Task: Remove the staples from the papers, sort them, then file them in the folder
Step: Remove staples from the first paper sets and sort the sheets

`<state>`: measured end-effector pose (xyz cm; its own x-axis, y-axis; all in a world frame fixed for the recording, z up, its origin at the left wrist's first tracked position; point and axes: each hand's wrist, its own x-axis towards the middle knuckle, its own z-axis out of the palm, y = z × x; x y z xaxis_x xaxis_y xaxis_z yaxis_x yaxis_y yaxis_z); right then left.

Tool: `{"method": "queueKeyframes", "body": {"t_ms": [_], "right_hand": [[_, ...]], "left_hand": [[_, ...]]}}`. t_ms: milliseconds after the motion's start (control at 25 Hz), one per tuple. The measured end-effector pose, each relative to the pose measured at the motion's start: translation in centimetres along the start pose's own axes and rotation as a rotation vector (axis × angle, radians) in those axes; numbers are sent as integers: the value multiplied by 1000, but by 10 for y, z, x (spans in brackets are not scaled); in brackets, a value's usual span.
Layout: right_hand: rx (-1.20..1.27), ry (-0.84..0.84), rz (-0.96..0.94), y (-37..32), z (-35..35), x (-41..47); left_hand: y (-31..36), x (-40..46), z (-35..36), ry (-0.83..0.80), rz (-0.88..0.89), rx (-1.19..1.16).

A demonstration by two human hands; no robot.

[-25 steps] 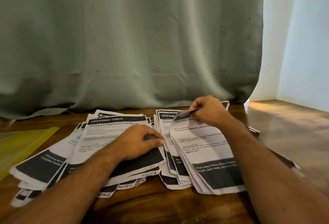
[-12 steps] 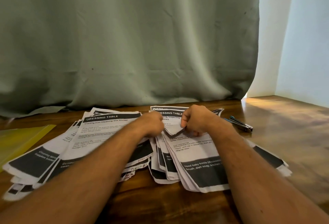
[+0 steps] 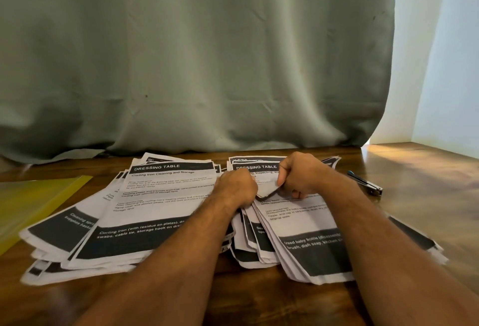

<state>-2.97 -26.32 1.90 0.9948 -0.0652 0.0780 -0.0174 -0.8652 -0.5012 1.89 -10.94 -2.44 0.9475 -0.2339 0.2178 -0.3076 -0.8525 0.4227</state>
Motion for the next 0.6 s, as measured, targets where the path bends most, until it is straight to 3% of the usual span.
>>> {"method": "queueKeyframes", "body": {"t_ms": [280,480,600], "right_hand": [[38,-57,45,-1,0,-3],[62,-64,54,-1,0,-2],[60,-58,39,-2,1,-3]], "left_hand": [[0,8,2,81,-52,-115],[3,9,-5,327,-63,-377],[4,6,-9,337,-61,-312]]}}
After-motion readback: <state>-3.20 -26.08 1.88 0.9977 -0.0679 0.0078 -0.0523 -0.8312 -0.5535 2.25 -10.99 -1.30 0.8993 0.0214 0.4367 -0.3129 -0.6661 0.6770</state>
